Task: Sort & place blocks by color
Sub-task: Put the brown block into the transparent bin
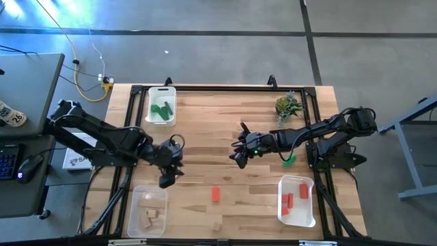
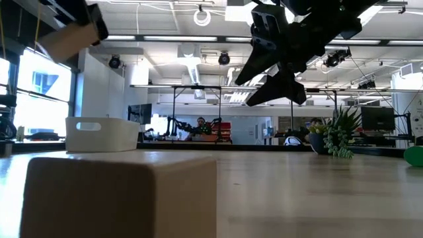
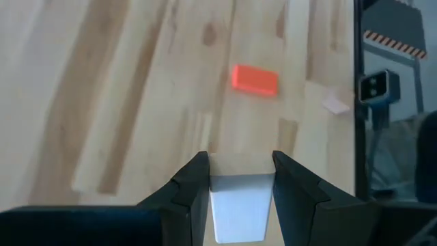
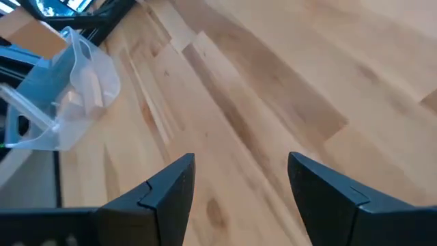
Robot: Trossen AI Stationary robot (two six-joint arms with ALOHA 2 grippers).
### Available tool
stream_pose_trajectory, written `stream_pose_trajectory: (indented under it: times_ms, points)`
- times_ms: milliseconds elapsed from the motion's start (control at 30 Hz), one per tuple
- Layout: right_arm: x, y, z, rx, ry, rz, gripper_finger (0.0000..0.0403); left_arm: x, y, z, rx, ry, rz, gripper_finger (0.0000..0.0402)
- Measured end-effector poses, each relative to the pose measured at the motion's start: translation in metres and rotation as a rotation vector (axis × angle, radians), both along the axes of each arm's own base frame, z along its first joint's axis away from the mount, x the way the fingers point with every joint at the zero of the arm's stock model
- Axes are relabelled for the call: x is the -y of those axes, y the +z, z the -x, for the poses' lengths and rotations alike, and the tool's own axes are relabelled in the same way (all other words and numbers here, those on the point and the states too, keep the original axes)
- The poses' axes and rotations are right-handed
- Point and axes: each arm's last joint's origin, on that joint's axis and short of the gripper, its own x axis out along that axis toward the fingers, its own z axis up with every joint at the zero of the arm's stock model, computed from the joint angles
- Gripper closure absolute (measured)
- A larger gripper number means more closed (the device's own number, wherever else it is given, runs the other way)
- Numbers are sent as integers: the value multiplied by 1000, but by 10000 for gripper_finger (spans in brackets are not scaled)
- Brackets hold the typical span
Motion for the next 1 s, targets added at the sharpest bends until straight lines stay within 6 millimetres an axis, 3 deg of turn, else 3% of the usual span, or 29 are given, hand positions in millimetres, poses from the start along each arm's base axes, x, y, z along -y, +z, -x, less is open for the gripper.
stream_pose_trajectory:
  times_ms: [667, 1000]
  points:
    - [-6, -1, 2, -23, 15, -85, 183, 68, -13, 57, -289, -8, 100, 295]
    - [-31, -2, 6, -31, 90, -71, 183, 95, -35, 59, -381, -53, 16, 295]
